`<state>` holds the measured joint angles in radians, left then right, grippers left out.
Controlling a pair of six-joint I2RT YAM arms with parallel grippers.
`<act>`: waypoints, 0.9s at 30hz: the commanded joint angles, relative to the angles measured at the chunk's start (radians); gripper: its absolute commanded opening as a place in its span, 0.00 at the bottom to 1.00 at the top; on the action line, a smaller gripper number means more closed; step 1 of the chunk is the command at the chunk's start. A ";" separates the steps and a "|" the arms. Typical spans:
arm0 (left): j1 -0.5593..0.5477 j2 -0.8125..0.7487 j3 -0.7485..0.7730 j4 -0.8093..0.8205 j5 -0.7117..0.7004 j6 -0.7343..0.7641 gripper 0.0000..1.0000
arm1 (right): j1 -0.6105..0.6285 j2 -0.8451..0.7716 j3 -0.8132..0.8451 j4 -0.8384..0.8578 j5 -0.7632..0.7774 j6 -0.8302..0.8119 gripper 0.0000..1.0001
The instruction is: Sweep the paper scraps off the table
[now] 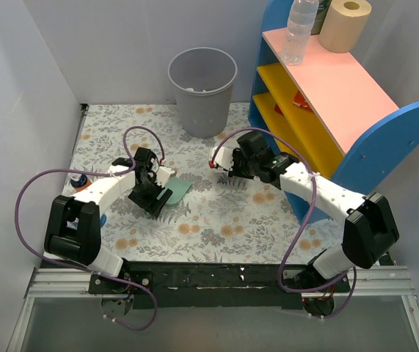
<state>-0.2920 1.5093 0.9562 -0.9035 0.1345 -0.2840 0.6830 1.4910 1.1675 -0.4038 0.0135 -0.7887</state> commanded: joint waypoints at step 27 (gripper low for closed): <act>-0.003 -0.046 0.303 0.106 0.011 -0.149 0.98 | 0.007 -0.018 0.236 -0.123 0.058 0.589 0.94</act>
<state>-0.2920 1.4826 1.1915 -0.8856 0.1967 -0.3985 0.6964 1.4960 1.3479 -0.6094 -0.0799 -0.4625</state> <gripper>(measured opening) 0.981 0.931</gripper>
